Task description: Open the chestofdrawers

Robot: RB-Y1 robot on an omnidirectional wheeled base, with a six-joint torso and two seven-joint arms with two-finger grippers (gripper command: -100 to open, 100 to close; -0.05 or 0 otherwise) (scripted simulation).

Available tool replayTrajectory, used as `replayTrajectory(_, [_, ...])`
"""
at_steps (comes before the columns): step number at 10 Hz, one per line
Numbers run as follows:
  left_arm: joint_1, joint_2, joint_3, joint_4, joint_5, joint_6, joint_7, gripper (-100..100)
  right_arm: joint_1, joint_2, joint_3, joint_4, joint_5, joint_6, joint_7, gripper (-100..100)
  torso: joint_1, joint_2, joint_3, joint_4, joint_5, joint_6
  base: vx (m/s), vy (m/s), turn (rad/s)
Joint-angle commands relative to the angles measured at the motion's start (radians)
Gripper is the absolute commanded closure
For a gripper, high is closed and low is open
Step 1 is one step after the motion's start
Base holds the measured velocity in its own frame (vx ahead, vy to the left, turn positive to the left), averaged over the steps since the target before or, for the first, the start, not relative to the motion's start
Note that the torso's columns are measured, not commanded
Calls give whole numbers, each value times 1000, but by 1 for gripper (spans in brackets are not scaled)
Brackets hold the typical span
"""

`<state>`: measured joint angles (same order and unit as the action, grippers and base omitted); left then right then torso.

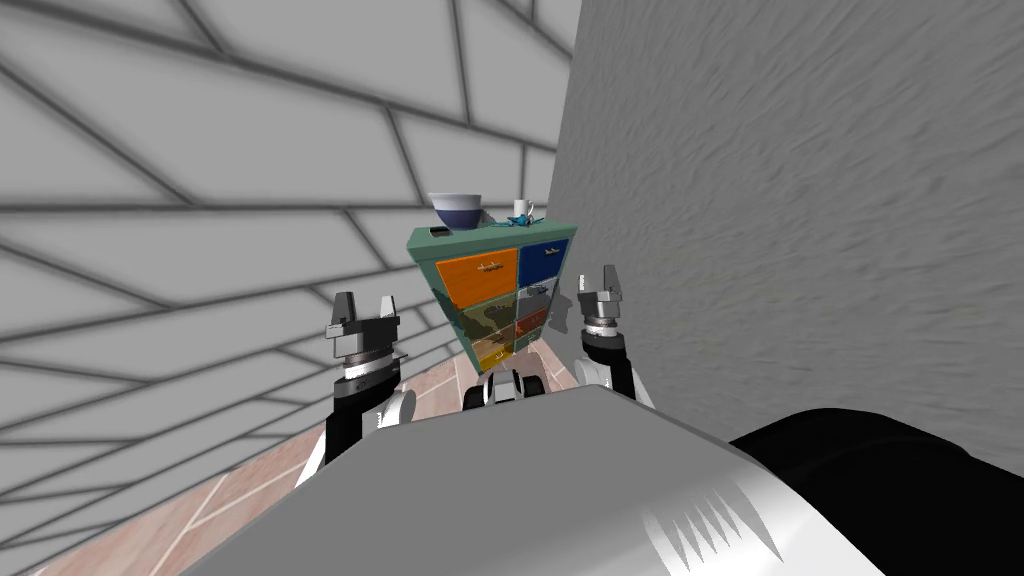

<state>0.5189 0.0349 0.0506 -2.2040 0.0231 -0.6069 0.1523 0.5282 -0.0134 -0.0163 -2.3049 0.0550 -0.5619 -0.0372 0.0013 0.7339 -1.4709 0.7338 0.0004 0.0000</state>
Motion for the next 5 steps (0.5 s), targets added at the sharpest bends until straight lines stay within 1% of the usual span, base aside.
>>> replayTrajectory(1, [0,0,0,0,0,0,0,0,-25,-72,7,11,82,27,2,-100,0,3,-4,3,0,0,22,53,-32])
replayTrajectory(2, [0,0,0,0,0,0,0,0,-25,-72,7,11,96,27,2,-100,0,3,-5,4,0,0,15,40,-15])
replayTrajectory(3, [0,0,0,0,0,0,0,0,-41,-94,9,18,133,40,4,-100,-1,4,-5,4,0,0,15,36,-24])
replayTrajectory(4, [0,0,0,0,0,0,0,0,-41,-94,9,18,147,40,4,-100,-2,4,-5,4,-1,0,11,30,-13])
replayTrajectory(5, [0,0,0,0,0,0,0,0,-59,-115,12,27,185,55,6,-100,-2,5,-5,4,-1,0,12,35,-28])
